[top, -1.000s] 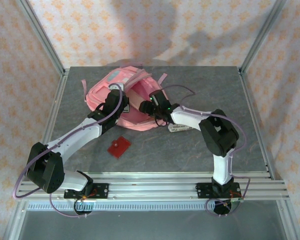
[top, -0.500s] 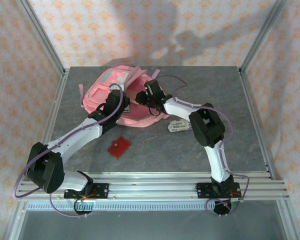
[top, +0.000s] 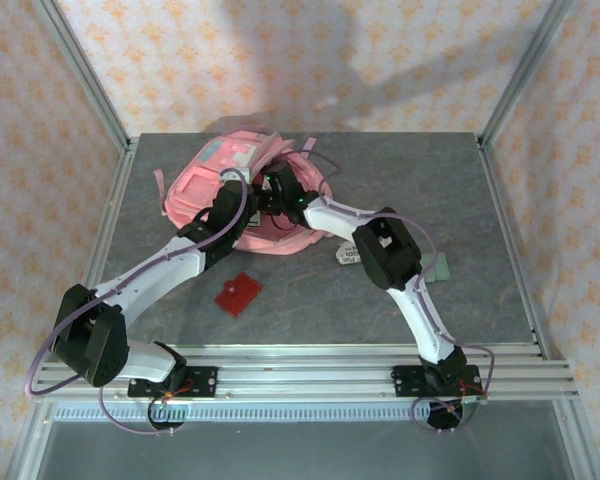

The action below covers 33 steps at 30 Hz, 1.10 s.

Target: Pack the student bag

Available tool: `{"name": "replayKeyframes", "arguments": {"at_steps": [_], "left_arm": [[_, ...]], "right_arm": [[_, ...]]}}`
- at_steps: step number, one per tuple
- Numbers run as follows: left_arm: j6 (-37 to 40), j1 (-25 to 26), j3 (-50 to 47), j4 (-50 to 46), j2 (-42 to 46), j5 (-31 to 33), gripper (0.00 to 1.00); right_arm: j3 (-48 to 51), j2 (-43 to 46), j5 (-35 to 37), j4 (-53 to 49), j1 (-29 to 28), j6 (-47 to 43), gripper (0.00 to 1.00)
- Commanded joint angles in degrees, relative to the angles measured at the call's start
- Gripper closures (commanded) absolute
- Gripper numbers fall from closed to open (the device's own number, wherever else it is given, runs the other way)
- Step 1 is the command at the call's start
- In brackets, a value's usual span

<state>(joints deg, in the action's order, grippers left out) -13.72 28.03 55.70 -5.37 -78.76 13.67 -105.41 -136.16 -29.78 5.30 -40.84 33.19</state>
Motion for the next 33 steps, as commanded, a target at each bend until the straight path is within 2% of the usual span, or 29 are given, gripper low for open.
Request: {"name": "replayKeyframes", "arguments": {"at_steps": [1, 6, 13, 18, 22, 24, 25, 29, 33], "left_arm": [[-2.1, 1.0, -0.3, 5.1, 1.7, -1.1, 1.00], [-2.0, 0.9, -1.4, 5.5, 2.0, 0.1, 1.00], [-2.5, 0.5, -1.9, 6.0, 2.2, 0.5, 1.00], [-2.6, 0.5, -2.1, 5.1, 2.2, 0.9, 1.00], [-2.9, 0.5, -3.2, 4.9, 3.1, 0.9, 1.00], [-3.1, 0.5, -3.7, 5.1, 3.5, 0.9, 1.00], [-3.1, 0.5, -4.0, 5.2, 3.5, 0.9, 1.00], [-3.5, 0.5, -4.5, 5.4, 3.6, 0.4, 1.00], [-3.9, 0.5, -4.5, 5.5, 3.5, 0.2, 1.00]], "right_arm": [[-1.7, 0.0, -1.8, 1.4, -0.5, -0.4, 0.60], [9.4, 9.1, 2.6, -0.4, 0.9, -2.8, 0.55], [29.4, 27.2, 10.1, -2.1, 3.8, -5.4, 0.49], [36.6, 37.3, 16.9, -8.2, 5.5, -5.9, 0.32], [39.8, 44.0, 21.0, -16.1, 8.5, -3.2, 0.23], [41.1, 46.8, 23.3, -20.6, 10.0, -1.6, 0.12], [41.7, 48.0, 23.7, -22.8, 11.0, -1.0, 0.00], [43.7, 50.8, 25.1, -31.4, 15.3, 2.5, 0.00], [48.1, 53.8, 25.6, -34.9, 18.8, 5.5, 0.02]]}}
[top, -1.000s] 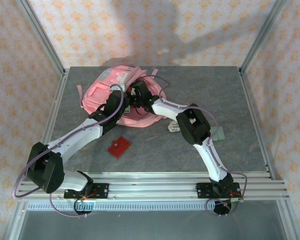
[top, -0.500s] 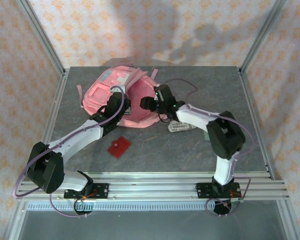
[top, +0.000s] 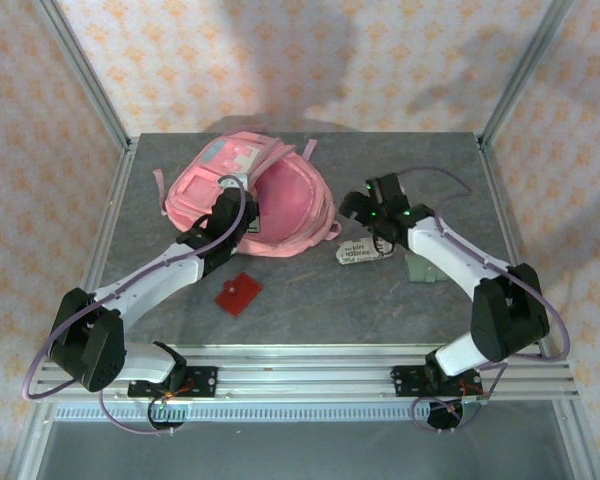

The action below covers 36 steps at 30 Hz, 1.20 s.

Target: Pack the student bag

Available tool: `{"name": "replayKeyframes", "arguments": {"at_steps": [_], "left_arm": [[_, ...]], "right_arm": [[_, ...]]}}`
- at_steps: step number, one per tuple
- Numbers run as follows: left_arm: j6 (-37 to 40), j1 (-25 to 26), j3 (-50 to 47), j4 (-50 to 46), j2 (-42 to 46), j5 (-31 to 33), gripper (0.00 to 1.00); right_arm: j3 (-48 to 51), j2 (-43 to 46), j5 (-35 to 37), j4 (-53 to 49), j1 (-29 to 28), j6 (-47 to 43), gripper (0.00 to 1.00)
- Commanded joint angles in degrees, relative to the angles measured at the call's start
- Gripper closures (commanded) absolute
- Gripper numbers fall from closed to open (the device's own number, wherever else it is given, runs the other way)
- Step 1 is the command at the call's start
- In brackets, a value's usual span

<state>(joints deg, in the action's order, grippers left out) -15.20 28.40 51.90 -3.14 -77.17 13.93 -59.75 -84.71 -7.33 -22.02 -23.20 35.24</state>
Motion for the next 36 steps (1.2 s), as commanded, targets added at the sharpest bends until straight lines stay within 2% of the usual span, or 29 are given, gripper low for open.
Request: {"name": "replayKeyframes", "arguments": {"at_steps": [1, 8, 12, 17, 28, 32, 36], "left_arm": [[-2.5, 0.2, -0.8, 3.3, 2.0, -0.1, 1.00], [-3.1, 0.2, -1.7, 3.8, 2.5, -0.6, 1.00], [-3.3, 0.2, -2.4, 4.6, 2.5, -0.9, 1.00], [-3.4, 0.1, -2.2, 4.3, 2.4, -1.3, 1.00], [-4.2, 0.2, -2.7, 4.1, 2.5, -1.7, 1.00], [-4.6, 0.4, -2.9, 4.3, 2.3, -2.0, 1.00], [-4.5, 0.4, -3.0, 4.3, 2.5, -1.9, 1.00]], "right_arm": [[3.4, 3.3, 3.4, -8.0, 1.5, 3.9, 0.02], [9.2, 6.6, -2.2, -8.5, 2.7, 8.9, 0.03], [13.6, 5.5, -6.0, -2.7, 2.7, 10.5, 0.03], [12.9, 0.7, -7.7, 3.5, 2.7, 11.3, 0.04], [-6.0, -14.7, -3.1, 3.3, 2.9, 7.5, 0.05], [-9.6, -17.9, -1.8, 0.7, 2.6, 5.6, 0.06], [-8.7, -16.3, 6.2, -5.1, -0.8, 3.8, 0.06]]}}
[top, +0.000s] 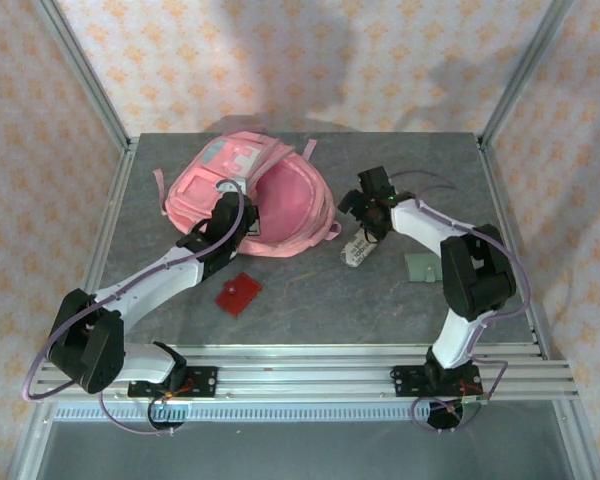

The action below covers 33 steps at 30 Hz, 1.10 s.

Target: Pack the student bag

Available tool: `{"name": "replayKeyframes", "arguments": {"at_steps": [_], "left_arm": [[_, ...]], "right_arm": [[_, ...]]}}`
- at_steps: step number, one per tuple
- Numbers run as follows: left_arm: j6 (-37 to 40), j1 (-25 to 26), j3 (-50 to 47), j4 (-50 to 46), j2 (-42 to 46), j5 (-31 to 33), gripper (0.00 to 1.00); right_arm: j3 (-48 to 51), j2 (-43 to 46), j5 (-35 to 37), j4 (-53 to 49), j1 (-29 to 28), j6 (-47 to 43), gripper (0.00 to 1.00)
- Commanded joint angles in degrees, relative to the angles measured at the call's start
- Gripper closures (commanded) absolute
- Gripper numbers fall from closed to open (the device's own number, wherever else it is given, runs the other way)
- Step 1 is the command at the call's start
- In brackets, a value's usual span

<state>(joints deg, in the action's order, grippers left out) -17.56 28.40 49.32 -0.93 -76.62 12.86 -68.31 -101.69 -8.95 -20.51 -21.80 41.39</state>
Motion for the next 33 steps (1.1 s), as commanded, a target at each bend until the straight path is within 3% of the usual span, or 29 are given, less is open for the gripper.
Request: {"name": "replayKeyframes", "arguments": {"at_steps": [1, 9, 19, 24, 29, 33], "left_arm": [[-2.0, 0.4, -0.4, 2.1, 2.0, -0.9, 1.00], [-1.3, 0.4, 0.6, 2.3, 1.7, -0.6, 1.00], [-1.4, 0.4, 0.4, 2.0, 2.0, -0.7, 1.00], [-1.5, 0.3, -0.2, 2.6, 2.1, -0.8, 1.00], [-1.5, 0.4, -0.4, 2.9, 1.8, -1.1, 1.00], [-1.5, 0.4, -0.5, 2.9, 2.0, -1.2, 1.00]], "right_arm": [[0.3, 1.3, 9.3, -8.0, -3.0, -2.5, 0.06], [5.7, 5.2, 15.5, -12.7, -8.5, 0.8, 0.05], [4.7, 10.0, 15.9, -15.8, -9.3, 2.6, 0.04], [7.5, 12.8, 9.1, -16.8, -9.2, 7.9, 0.03], [13.9, 14.7, -1.9, -8.6, -8.8, 14.8, 0.00], [16.1, 14.8, -3.6, -4.4, -8.3, 18.7, 0.00]]}}
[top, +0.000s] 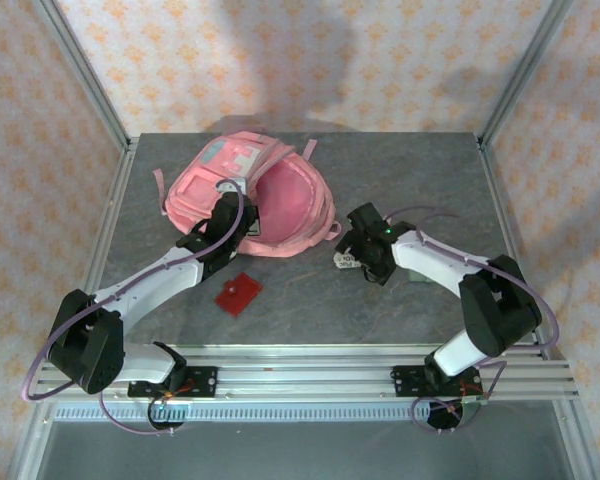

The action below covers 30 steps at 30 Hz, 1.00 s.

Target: Pack the student bag

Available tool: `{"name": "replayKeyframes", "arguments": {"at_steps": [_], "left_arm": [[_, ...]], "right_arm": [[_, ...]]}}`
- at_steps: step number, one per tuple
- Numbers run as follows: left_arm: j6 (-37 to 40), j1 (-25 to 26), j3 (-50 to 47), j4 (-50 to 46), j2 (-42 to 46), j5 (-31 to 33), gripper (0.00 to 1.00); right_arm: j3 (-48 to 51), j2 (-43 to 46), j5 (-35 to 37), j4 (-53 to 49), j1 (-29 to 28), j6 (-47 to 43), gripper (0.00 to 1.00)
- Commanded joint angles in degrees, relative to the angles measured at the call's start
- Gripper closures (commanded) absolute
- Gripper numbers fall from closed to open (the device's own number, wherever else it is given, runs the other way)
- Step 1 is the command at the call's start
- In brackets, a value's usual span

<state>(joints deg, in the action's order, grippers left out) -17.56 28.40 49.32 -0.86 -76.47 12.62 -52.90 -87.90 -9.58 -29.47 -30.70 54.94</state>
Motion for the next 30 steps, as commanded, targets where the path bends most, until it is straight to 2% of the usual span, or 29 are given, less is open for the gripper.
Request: {"name": "replayKeyframes", "arguments": {"at_steps": [1, 5, 13, 19, 23, 30], "left_arm": [[-1.5, 0.4, -0.6, 2.9, 2.0, -0.8, 1.00], [-1.5, 0.4, -0.8, 2.9, 2.3, -0.7, 1.00], [-1.5, 0.4, -0.7, 2.4, 2.4, -0.5, 1.00], [-1.4, 0.4, -0.6, 2.3, 2.4, -0.5, 1.00], [-1.4, 0.4, -0.6, 2.5, 2.1, -0.6, 1.00], [-1.4, 0.4, -0.3, 2.8, 1.2, -0.9, 1.00]], "right_arm": [[1.1, 1.0, -3.3, 5.9, 0.9, 5.9, 0.00], [0.5, -0.7, -2.9, 9.6, 2.3, 7.6, 0.00], [-4.2, -8.3, -4.6, 10.2, 6.1, 6.9, 0.01], [-9.8, -11.6, 2.1, 6.1, 6.7, 2.8, 0.03], [-11.6, -14.4, 2.8, 2.5, 6.5, -0.4, 0.11], [-10.7, -17.7, 2.5, -0.1, 4.3, -5.4, 0.11]]}}
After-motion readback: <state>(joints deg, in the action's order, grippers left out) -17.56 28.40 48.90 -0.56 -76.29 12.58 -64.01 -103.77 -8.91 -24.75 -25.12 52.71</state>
